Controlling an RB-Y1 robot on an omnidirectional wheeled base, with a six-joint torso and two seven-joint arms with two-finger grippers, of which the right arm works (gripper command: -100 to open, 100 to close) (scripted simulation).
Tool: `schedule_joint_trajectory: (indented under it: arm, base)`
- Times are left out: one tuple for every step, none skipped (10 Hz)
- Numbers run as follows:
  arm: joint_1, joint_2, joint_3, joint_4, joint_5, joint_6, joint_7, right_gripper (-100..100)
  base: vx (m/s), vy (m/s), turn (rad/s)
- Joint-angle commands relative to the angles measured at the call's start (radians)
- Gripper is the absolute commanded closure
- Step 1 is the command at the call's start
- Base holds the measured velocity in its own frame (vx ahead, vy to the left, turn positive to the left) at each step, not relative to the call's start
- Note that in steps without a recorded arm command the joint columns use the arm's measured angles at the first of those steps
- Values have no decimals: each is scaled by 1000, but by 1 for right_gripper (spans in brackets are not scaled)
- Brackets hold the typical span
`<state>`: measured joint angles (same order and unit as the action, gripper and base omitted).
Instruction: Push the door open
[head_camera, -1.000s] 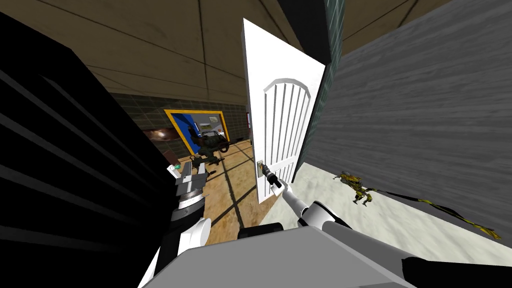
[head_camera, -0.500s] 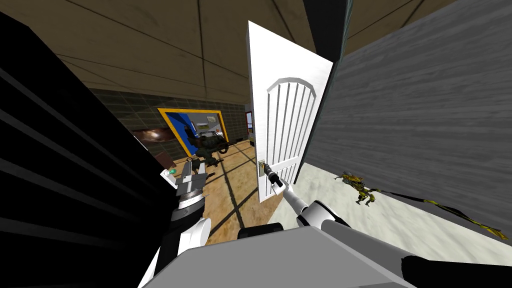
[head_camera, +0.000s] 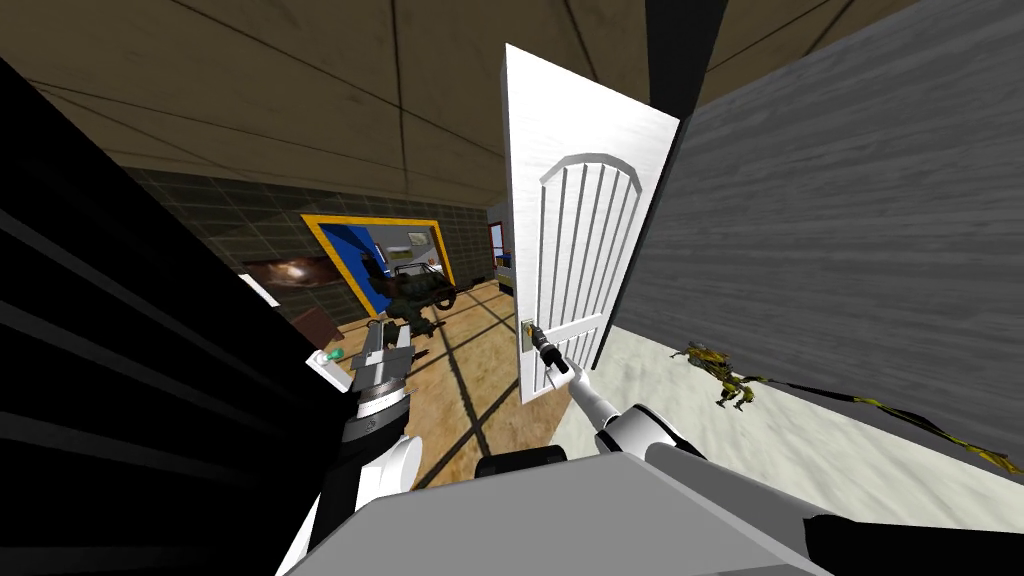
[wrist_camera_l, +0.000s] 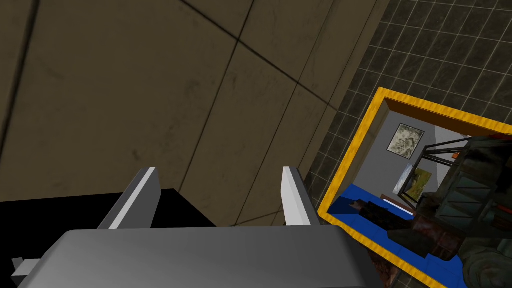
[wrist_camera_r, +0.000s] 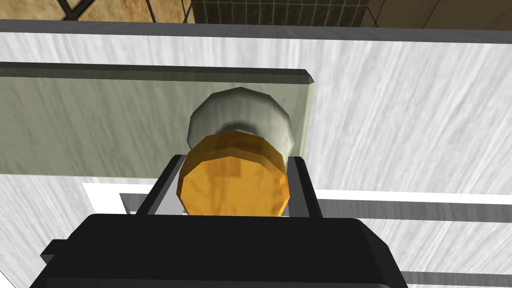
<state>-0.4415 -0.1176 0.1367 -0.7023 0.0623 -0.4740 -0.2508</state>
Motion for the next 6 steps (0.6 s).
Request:
schedule_joint_trajectory:
  arm:
    - [-7, -17, -33, 4, -10, 2, 8, 100]
    - [-7, -17, -41, 5, -12, 2, 13, 100]
    - [-6, -19, -55, 7, -15, 3, 20, 100]
    - [-6, -20, -62, 9, -17, 4, 24, 100]
    - [-6, -20, -62, 9, -17, 4, 24, 100]
    - [-6, -22, -79, 12, -22, 5, 33, 100]
  base:
    - [130, 121, -44]
    - [157, 162, -82]
    - [142, 179, -64]
    - [117, 160, -55]
    - [79, 93, -28]
    - [116, 132, -38]
